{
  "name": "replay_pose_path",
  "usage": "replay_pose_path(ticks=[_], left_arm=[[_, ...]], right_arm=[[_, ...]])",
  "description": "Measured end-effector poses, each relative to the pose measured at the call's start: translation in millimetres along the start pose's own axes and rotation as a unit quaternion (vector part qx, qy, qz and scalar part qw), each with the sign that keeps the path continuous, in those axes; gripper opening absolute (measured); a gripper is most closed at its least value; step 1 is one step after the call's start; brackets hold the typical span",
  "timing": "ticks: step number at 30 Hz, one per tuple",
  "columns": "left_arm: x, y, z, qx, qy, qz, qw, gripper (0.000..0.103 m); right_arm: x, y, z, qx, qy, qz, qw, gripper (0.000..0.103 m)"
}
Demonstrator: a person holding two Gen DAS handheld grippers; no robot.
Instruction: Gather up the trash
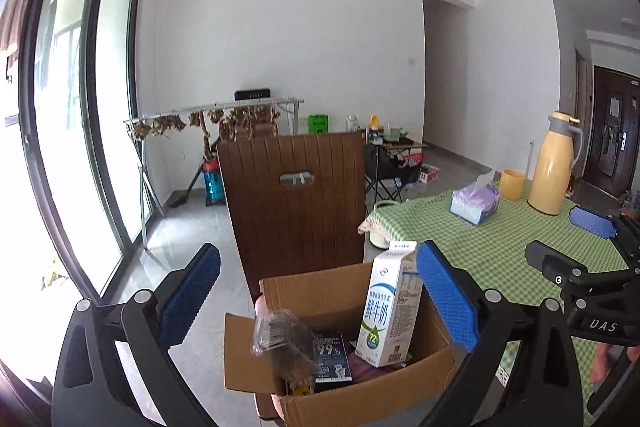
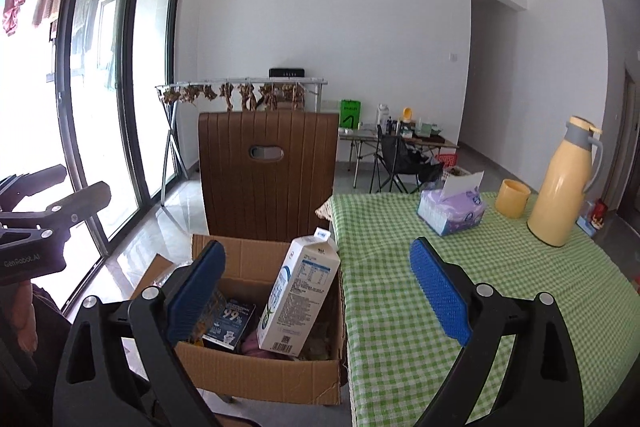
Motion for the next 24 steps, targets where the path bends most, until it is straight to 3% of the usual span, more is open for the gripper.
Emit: replay_pose_path(ticks=[4,8,19,24], left_arm=[[10,-31,-1,-0.002,-0.009,-0.062,0.9981,0.095],[14,-49,-4,-0.01,-0.013,-0.09,0.9958,0.095],[6,-46,-32,-0.038,0.011,-0.093,0.9949,0.095],[-2,-24,-67,-0.074,0.011,-0.077,0.9943,0.095]], right_arm=[[8,-21,-1,-0.008,0.002,-0.039,0.999,0.09],[10,-34,-3,-0.022,0.006,-0.053,0.998,0.092],[1,-44,-32,-0.061,0.022,-0.045,0.997,0.093],[-23,-56,-78,-0.119,0.036,-0.024,0.992,0.093]])
Point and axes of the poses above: each gripper's, at about its wrist camera, not at the fingertips, and y roughly the way its jaws point, z to its left, x to its top, the point moved 6 cm from there along y, roughly the way its jaws point, and after that the axes turned 13 degrees about -y, right-handed, at the moved point
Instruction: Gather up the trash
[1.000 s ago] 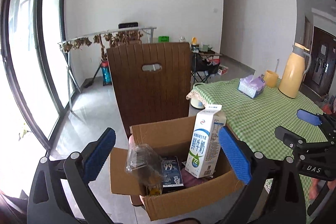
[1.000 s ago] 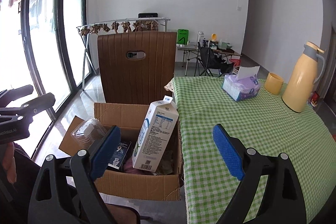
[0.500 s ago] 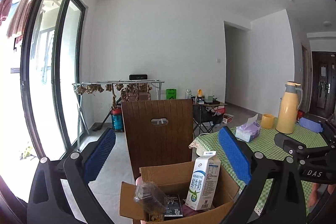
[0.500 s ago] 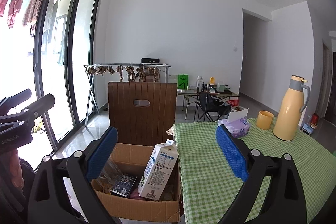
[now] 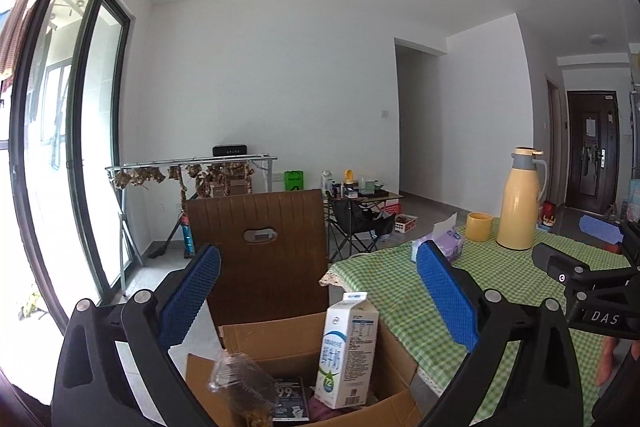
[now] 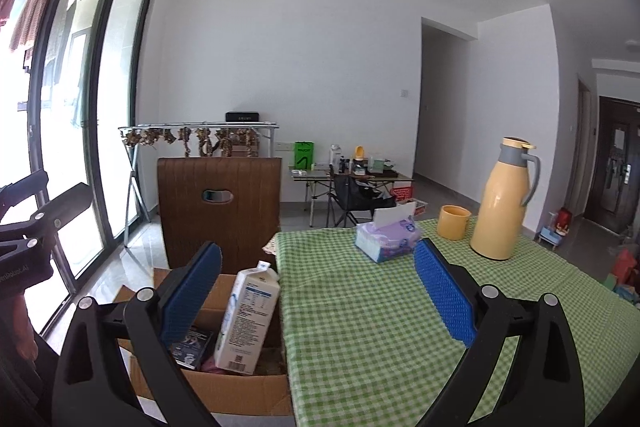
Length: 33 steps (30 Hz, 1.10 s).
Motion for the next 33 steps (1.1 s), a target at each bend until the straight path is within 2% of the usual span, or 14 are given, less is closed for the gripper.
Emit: replay_pose_path(ticks=[7,12,17,21,25,33], left_arm=[[-19,38,-92,-0.083,0.012,0.03,0.996,0.095],[-33,51,-168,-0.151,0.025,0.046,0.9871,0.095],[-52,51,-225,-0.205,0.039,0.059,0.9761,0.095],[-66,50,-257,-0.231,0.045,0.069,0.9695,0.095],[-75,49,-270,-0.24,0.049,0.073,0.9668,0.095],[-78,45,-263,-0.233,0.051,0.072,0.9686,0.095]], right_arm=[[-45,-22,-105,-0.109,0.043,0.057,0.991,0.093],[-77,-57,-174,-0.187,0.056,0.098,0.976,0.093],[-104,-92,-224,-0.241,0.078,0.133,0.958,0.093],[-113,-109,-236,-0.262,0.083,0.14,0.951,0.093],[-116,-114,-241,-0.269,0.083,0.141,0.949,0.093],[-116,-114,-237,-0.261,0.083,0.135,0.952,0.093]])
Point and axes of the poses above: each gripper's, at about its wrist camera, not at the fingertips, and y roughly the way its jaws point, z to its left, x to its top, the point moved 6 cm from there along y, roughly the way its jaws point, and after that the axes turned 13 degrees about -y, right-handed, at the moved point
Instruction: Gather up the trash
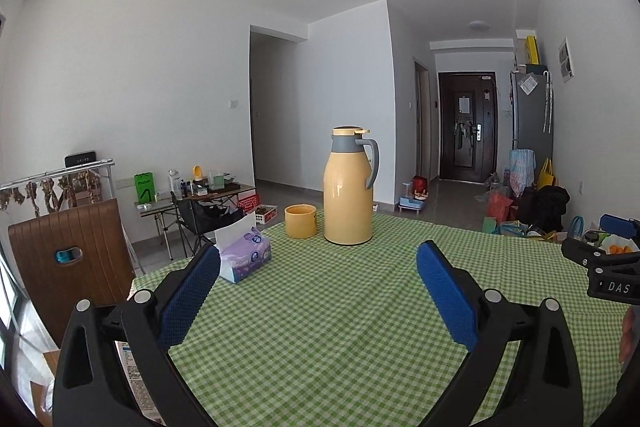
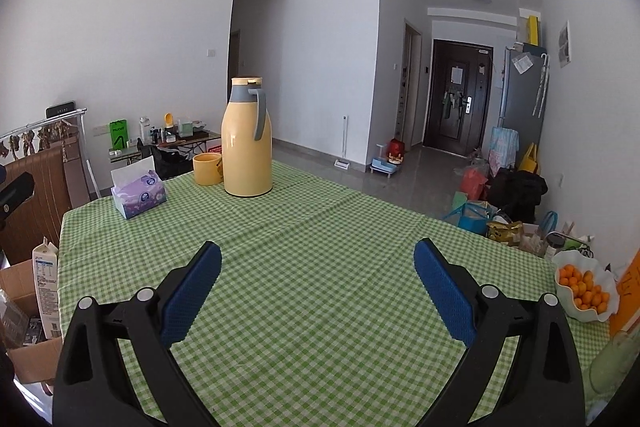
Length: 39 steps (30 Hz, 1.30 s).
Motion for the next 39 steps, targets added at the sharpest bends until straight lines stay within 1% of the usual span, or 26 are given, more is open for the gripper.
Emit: replay_pose_path(ticks=[6,9,14,18,20,23,25,28,30,33,37,39], left_arm=[[-1,-32,5,0.008,-0.004,-0.002,1.0,0.095],[-4,-57,7,0.012,-0.005,-0.007,0.9999,0.095],[-18,-103,11,0.021,-0.005,-0.008,0.9997,0.095],[-32,-137,18,0.029,-0.004,0.0,0.9996,0.095],[-39,-155,22,0.032,-0.006,-0.006,0.9994,0.095],[-52,-181,31,0.042,-0.009,-0.005,0.9991,0.095],[-57,-197,37,0.044,-0.015,-0.005,0.9989,0.095],[-69,-222,46,0.048,-0.027,-0.008,0.9984,0.095],[-77,-234,52,0.048,-0.022,0.0,0.9986,0.095],[-91,-254,57,0.054,-0.012,-0.002,0.9985,0.095],[-102,-276,66,0.051,-0.008,-0.003,0.9987,0.095],[-104,-284,73,0.055,-0.007,-0.004,0.9985,0.095]], right_arm=[[-5,-20,6,0.007,-0.005,-0.008,1.0,0.093],[-9,-36,12,0.014,-0.01,-0.011,1.0,0.093],[-22,-67,28,0.035,-0.017,-0.023,0.999,0.093],[-32,-90,40,0.039,-0.028,-0.026,0.999,0.093],[-37,-104,45,0.039,-0.025,-0.035,0.998,0.093],[-46,-121,53,0.037,-0.02,-0.041,0.998,0.093],[-54,-137,57,0.039,-0.01,-0.056,0.998,0.093],[-67,-156,64,0.036,0.002,-0.064,0.997,0.093],[-77,-168,71,0.038,0.004,-0.064,0.997,0.093],[-92,-185,86,0.041,-0.004,-0.062,0.997,0.093],[-105,-201,110,0.059,-0.038,-0.053,0.996,0.093],[-110,-207,116,0.047,-0.049,-0.044,0.997,0.093]])
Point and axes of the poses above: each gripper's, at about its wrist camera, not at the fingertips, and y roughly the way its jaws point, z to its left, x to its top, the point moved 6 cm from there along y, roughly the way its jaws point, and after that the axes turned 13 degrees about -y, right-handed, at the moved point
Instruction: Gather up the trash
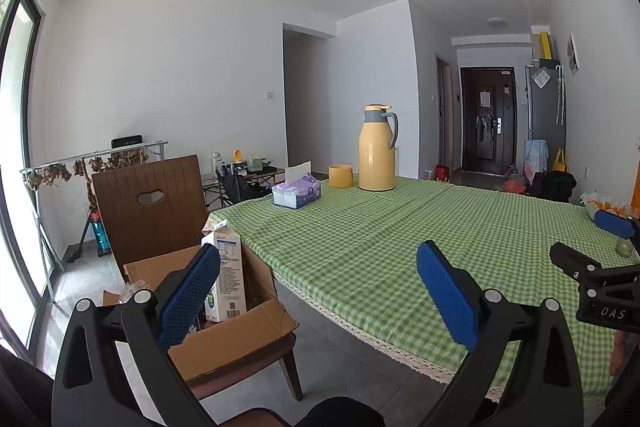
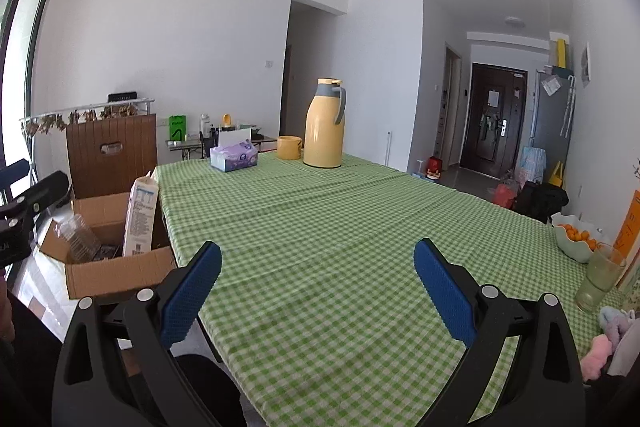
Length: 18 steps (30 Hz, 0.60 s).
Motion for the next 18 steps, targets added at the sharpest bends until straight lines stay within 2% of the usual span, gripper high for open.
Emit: replay_pose_path(ticks=[4,12,18], left_arm=[[6,-2,9,0.013,-0.007,-0.003,0.9999,0.095],[13,-6,12,0.008,-0.014,-0.007,0.9998,0.095],[15,-8,13,0.011,-0.021,-0.004,0.9997,0.095]], right_arm=[[1,-9,2,-0.03,-0.013,0.0,0.999,0.093],[7,-11,-2,-0.017,-0.001,-0.004,1.0,0.093],[6,-14,-1,-0.03,-0.008,-0.008,0.999,0.093]])
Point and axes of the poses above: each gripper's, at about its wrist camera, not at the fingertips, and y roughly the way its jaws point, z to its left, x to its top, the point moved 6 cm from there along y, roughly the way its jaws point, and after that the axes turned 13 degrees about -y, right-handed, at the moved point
